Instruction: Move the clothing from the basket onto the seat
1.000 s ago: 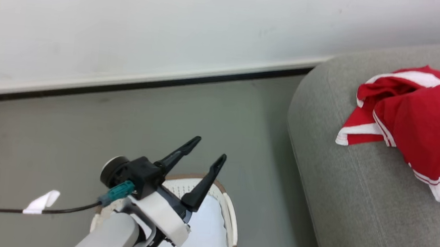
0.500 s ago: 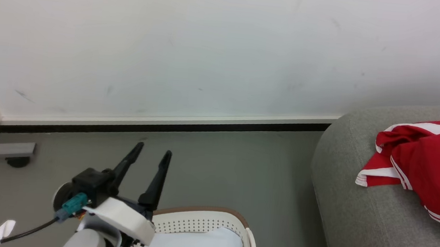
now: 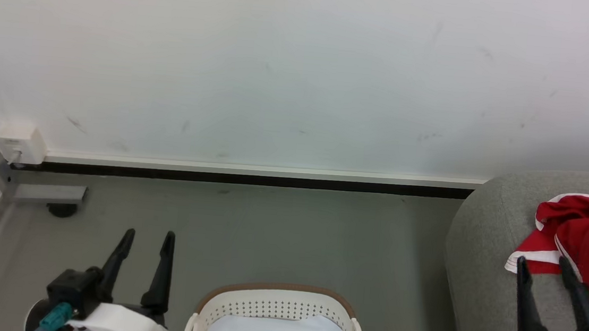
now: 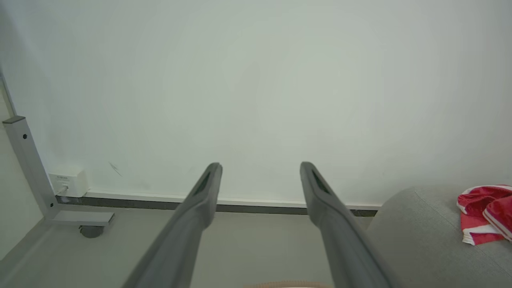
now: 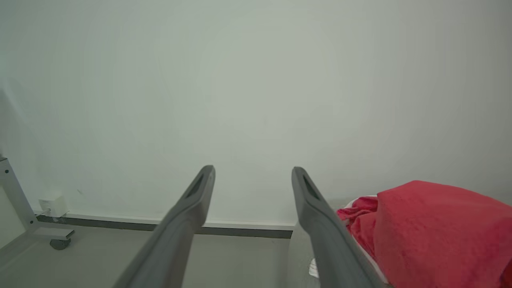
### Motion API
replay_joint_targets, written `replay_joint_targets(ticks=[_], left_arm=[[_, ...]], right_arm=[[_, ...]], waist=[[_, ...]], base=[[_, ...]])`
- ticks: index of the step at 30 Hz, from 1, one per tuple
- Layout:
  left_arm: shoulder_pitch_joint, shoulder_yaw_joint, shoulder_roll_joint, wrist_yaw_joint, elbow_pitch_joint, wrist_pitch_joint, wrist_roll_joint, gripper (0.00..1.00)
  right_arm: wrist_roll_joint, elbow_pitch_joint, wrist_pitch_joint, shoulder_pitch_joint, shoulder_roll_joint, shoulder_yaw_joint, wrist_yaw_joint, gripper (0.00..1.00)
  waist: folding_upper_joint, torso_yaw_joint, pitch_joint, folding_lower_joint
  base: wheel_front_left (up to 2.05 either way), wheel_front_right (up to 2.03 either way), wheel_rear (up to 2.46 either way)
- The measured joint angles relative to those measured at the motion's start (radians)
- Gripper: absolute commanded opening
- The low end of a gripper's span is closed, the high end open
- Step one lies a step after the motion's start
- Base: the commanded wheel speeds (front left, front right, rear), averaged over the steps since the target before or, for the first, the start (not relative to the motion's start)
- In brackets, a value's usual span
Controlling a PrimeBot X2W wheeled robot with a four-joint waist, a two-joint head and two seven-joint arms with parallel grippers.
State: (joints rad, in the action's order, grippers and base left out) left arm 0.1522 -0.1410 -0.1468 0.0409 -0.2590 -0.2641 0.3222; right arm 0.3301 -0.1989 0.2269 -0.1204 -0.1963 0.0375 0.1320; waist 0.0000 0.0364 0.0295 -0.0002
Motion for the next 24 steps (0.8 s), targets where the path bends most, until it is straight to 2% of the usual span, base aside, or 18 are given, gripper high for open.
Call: replay_joint_targets(ticks=[3,10,15,24], left_arm=[[-0.025,0.021,0.002,0.002,-0.007,0.0,-0.061,1.0],[-0.07,0.082,0.047,0.025,-0.056,0.0,-0.095,1.0],[-0.078,0.114,0.066,0.051,-0.07,0.0,-0.118,1.0],[-0.079,0.148,0.082,0.071,-0.057,0.0,-0.156,1.0]], right_arm=[[-0.016,-0.027,0.018,0.03,0.048,0.001,0.0,1.0],[-0.037,-0.046,0.034,0.062,0.104,0.026,0.0,1.0],[-0.053,-0.042,0.035,0.081,0.123,0.05,0.0,1.0],[-0.064,-0.035,0.035,0.085,0.134,0.046,0.0,1.0]], waist=[[0.0,0.008,-0.002,0.0],[0.0,0.006,-0.009,0.0],[0.0,0.0,-0.016,0.0001],[0.0,-0.006,-0.019,0.0001]], base=[[0.0,0.0,0.0],[0.0,0.0,0.0],[0.0,0.0,0.0],[0.0,0.0,0.0]])
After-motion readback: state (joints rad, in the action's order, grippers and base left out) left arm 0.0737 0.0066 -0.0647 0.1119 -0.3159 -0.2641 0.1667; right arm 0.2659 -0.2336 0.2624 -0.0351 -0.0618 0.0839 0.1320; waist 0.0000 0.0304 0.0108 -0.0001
